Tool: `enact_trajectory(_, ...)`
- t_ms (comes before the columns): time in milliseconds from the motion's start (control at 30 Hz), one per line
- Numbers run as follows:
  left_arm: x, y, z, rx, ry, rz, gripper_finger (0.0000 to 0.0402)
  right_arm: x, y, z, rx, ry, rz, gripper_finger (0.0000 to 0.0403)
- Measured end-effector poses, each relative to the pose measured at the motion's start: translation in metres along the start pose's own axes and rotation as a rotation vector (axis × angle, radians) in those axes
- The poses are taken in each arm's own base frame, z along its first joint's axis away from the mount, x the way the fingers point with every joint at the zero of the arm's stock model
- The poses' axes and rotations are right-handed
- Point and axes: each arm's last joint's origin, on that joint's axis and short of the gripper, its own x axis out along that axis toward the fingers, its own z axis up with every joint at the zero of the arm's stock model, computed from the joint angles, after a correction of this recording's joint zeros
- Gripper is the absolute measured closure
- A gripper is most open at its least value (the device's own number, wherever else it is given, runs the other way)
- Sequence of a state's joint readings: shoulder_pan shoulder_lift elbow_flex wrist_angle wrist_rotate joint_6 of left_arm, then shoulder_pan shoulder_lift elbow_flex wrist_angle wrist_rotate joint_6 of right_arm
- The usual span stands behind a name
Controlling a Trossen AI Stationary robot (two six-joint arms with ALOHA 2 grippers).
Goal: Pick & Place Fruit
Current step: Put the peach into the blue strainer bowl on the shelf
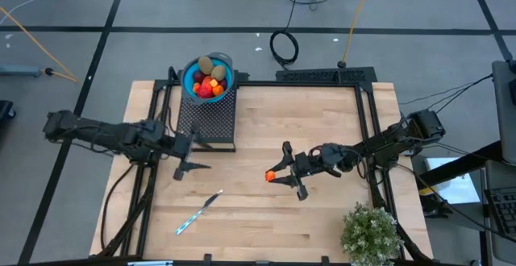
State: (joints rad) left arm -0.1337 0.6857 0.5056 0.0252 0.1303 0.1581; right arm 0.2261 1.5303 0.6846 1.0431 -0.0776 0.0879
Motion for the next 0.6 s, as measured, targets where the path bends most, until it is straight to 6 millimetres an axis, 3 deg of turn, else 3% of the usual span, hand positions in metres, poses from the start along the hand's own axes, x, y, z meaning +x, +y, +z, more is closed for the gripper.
enact_trajectory(167, 0.031, -0.007, 0.002, 0.108, -0.072, -0.042, 0.0151, 0.000, -0.002, 0.000, -0.023, -0.003, -0.054, 0.0290)
enact_trajectory(333, 0.061, -0.011, -0.004, 0.196, -0.108, 0.036, 0.0151, 0.000, -0.001, 0.000, -0.022, -0.002, -0.052, 0.0290)
enact_trajectory(600, 0.093, -0.015, -0.015, 0.214, -0.178, 0.066, 0.0151, 0.000, 0.000, -0.002, -0.020, 0.013, -0.048, 0.0290)
